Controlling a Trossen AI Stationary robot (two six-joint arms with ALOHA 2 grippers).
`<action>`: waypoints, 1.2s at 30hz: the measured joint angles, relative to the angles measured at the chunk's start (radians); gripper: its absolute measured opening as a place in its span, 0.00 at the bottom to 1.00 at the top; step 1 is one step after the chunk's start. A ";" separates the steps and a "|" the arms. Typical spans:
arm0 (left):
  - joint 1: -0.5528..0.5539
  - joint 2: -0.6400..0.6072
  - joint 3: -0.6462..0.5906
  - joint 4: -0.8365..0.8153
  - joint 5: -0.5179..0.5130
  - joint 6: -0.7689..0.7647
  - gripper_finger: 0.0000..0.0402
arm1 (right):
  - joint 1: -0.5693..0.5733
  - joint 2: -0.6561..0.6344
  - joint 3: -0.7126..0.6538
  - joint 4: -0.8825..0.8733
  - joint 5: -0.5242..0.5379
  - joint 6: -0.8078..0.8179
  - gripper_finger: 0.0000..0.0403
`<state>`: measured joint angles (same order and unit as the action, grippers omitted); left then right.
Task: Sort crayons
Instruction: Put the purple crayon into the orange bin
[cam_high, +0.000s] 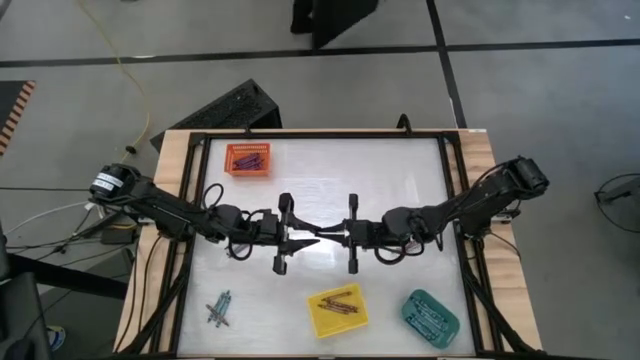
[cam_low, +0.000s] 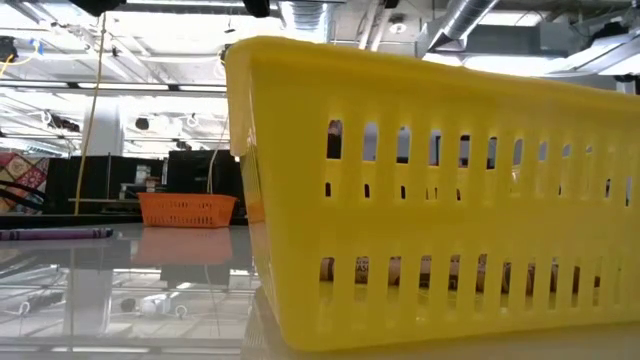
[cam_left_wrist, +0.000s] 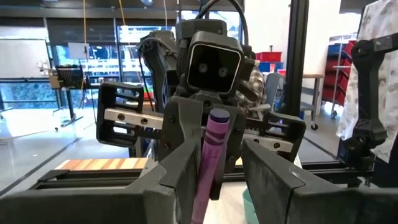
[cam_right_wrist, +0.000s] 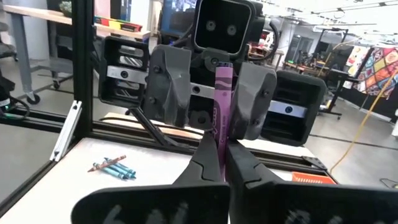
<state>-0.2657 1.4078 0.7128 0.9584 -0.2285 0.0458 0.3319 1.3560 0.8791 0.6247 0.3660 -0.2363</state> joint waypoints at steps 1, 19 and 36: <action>0.000 0.000 0.000 0.001 0.000 0.003 0.28 | 0.002 0.000 0.000 0.000 0.000 0.000 0.00; -0.002 0.000 -0.001 0.001 -0.013 0.048 0.03 | 0.003 -0.003 0.000 -0.025 0.003 0.014 0.00; 0.009 -0.108 -0.002 -0.233 -0.066 0.163 0.01 | -0.008 -0.003 0.002 -0.223 0.135 0.171 0.29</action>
<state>-0.2565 1.2994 0.7105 0.7257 -0.2949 0.2083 0.3241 1.3525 0.8806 0.4016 0.5007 -0.0649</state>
